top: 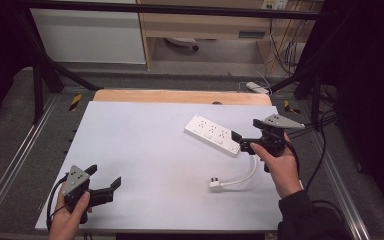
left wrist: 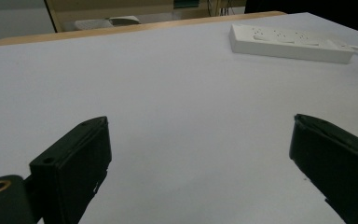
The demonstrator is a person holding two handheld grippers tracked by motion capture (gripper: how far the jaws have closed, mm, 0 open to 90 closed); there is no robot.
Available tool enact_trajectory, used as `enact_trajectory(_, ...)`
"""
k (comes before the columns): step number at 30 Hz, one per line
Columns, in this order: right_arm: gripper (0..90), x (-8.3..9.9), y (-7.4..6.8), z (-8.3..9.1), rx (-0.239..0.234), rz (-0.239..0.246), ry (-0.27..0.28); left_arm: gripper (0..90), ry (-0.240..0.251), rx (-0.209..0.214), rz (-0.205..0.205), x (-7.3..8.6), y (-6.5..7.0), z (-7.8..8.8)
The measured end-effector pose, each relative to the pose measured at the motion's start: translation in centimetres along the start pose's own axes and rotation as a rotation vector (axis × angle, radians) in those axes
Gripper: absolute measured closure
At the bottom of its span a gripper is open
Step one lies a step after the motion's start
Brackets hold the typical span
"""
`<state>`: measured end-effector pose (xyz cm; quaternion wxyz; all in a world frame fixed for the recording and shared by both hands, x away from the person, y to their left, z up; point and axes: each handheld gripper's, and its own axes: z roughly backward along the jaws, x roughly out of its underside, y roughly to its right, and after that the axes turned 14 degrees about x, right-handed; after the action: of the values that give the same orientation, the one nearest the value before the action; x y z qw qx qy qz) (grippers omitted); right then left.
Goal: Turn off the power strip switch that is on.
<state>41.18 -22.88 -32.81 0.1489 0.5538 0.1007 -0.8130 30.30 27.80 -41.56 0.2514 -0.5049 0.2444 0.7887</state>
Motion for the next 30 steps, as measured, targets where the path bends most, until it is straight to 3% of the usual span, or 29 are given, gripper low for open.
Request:
enact_trajectory(12, 2.8, -0.8, -0.5, -1.4, 0.005, 0.015, 0.003, 5.4, -0.003, -0.001, 0.001, 0.0, 0.0, 0.0)
enact_trajectory(30, 8.8, -1.6, -1.9, -3.1, -0.001, 0.014, -0.003, 5.4, -0.009, 0.005, 0.0, 0.1, 0.0, -0.1)
